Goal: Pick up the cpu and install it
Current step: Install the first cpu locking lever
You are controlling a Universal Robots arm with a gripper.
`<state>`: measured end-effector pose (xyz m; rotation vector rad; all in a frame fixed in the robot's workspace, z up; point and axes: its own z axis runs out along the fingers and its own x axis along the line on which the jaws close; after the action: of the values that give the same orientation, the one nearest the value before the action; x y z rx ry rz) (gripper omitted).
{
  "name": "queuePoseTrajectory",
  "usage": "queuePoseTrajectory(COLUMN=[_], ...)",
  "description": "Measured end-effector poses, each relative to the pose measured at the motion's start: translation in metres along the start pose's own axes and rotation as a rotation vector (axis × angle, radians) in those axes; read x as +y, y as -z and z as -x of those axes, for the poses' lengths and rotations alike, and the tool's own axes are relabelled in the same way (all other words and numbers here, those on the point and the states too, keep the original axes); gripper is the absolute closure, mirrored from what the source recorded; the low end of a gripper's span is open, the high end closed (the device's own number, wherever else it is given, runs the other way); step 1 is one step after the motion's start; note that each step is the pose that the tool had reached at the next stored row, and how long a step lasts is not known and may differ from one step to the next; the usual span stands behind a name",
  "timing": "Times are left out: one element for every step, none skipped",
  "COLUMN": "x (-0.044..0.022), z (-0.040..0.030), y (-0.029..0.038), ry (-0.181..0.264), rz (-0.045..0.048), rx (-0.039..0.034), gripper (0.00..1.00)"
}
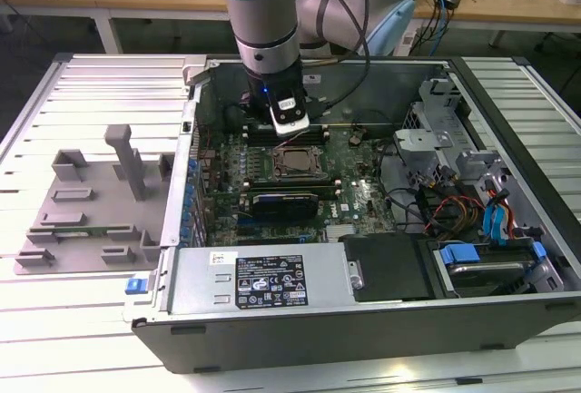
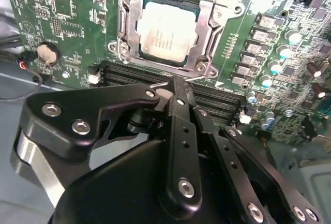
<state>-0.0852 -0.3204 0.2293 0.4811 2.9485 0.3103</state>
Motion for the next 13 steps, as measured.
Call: queuePoseTrajectory(x=[0.0009,0.0022,0.0062,0.0083,0.0093,0.0096,0.0098,0.0101,0.0103,0.0107,0.0110,0.0112,0.0114], z=[-0.0002,-0.0005,-0.0020,-0.0027,-0.0024,-0.0011,0.0002,0.0005,0.0007,0.0017,0.0029,0.0041,0.0049], y=[-0.0010,-0.0023,-0.0043,-0.0054,-0.0072,-0.0089,-0.0106,-0.0116,-0.0122,-0.0138,-0.0153,-0.0166,-0.0173], ry=[-0.003,-0.006,-0.010,-0.011,-0.013,-0.015,-0.018,-0.020,-0.021,-0.025,-0.030,-0.036,-0.041], rz=[-0.0003,-0.0007,-0.0011,-0.0013,-0.0012,-0.0016,-0.0019,-0.0022,-0.0023,-0.0028,-0.0036,-0.0042,-0.0048], rx=[-0.0006,-0.0014,-0.0022,-0.0025,-0.0029,-0.0035,-0.0041,-0.0045,-0.0048,-0.0057,-0.0069,-0.0086,-0.0095], gripper=[0.89,0.89,0.89,0.89,0.89,0.89,0.89,0.89,0.89,0.89,0.89,0.89,0.89])
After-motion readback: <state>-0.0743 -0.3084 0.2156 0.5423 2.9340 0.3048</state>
